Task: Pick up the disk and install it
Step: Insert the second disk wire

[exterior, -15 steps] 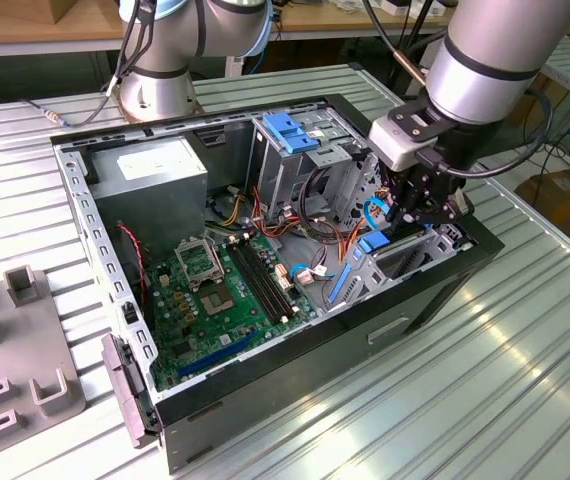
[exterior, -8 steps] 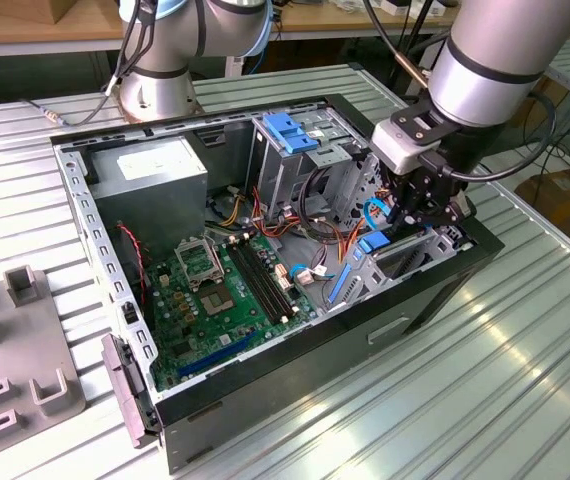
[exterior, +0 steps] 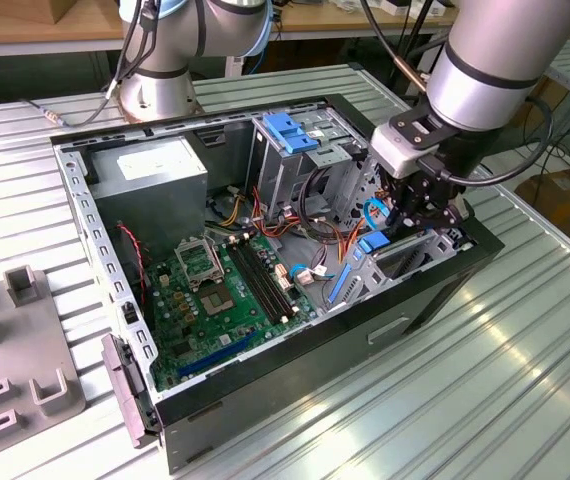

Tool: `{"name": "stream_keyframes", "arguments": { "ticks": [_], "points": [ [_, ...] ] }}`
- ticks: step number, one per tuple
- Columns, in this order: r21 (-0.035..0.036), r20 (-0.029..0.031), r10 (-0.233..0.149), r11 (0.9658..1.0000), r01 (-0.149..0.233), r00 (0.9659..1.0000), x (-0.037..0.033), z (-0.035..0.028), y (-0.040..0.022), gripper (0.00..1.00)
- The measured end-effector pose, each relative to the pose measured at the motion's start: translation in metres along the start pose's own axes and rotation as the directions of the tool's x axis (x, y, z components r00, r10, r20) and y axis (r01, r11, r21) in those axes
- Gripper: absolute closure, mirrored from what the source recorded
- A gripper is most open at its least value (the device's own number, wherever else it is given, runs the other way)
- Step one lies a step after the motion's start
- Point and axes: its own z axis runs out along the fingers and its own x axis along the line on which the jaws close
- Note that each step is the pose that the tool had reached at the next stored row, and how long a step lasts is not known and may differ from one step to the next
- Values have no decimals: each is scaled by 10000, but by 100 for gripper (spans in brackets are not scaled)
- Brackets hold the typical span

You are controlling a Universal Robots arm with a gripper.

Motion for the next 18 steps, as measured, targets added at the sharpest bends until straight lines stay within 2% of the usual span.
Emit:
{"name": "stream_keyframes", "arguments": {
  "ticks": [8,9,15,18],
  "points": [
    [1,9,1,10000,-1,10000,4,6,1,83],
    [1,8,1,10000,-1,10000,3,-6,-1,76],
    [1,4,1,10000,-1,10000,-2,-128,-21,76],
    [1,6,1,10000,-1,10000,-3,-142,-23,78]
  ]
}}
